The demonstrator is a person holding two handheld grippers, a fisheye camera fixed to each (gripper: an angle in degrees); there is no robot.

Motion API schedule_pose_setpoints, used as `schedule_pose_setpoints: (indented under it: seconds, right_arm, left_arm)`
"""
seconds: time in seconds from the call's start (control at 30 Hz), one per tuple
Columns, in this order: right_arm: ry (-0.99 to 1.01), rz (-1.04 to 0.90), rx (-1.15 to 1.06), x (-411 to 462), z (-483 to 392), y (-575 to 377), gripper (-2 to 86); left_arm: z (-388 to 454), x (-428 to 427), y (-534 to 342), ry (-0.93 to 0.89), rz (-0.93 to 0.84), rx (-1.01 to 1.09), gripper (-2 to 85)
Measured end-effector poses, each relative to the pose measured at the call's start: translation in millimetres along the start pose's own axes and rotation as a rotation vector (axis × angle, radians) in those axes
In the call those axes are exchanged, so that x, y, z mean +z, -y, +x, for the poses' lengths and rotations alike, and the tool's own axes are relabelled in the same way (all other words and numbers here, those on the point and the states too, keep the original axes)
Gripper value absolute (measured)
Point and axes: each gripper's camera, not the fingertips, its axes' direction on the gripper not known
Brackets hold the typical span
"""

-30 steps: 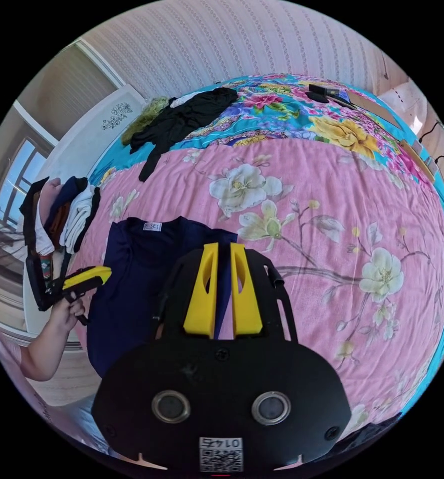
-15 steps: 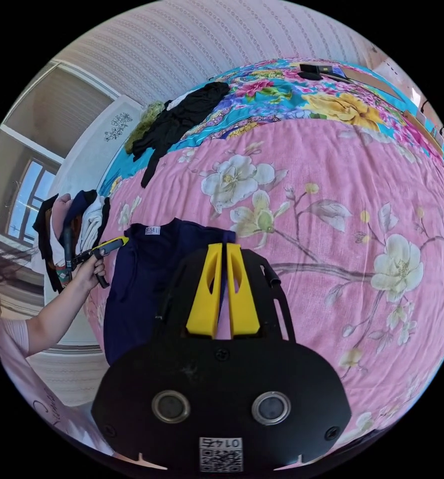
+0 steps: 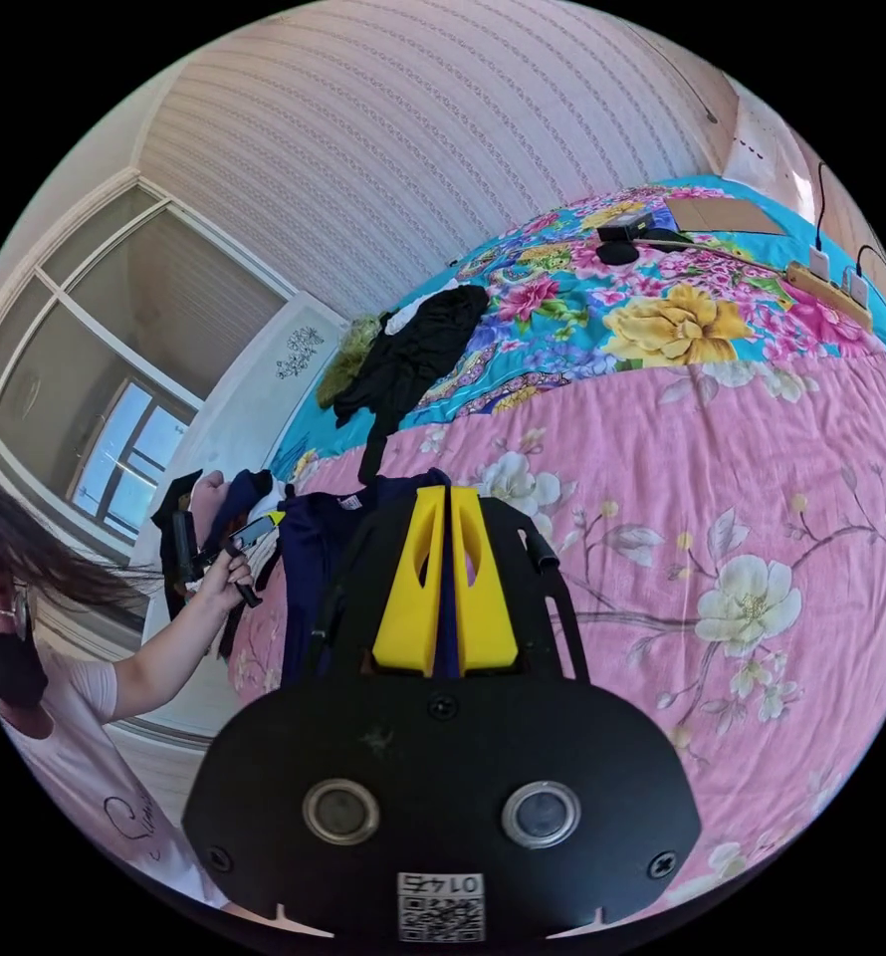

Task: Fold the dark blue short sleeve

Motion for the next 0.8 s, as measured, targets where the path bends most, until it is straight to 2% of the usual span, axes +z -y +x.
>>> schedule_pose_setpoints:
  seconds: [0.2, 0.47, 0.8]
  right_arm:
    - [0.001, -0.111, -0.082, -25, -26, -89, 0.3]
    - [-0.002, -0.227, -0.01, -59, -27, -221, 0.2]
    - [0.058, -0.174, -0.057, -92, -33, -299, 0.3]
  left_arm:
    - [9, -69, -87, -0.07, -0.066, 0.086, -1.0]
    - [9, -133, -182, -0.104, -0.149, 0.043, -1.0]
    - [24, -199, -265, -0.186, -0.024, 0.052, -1.0]
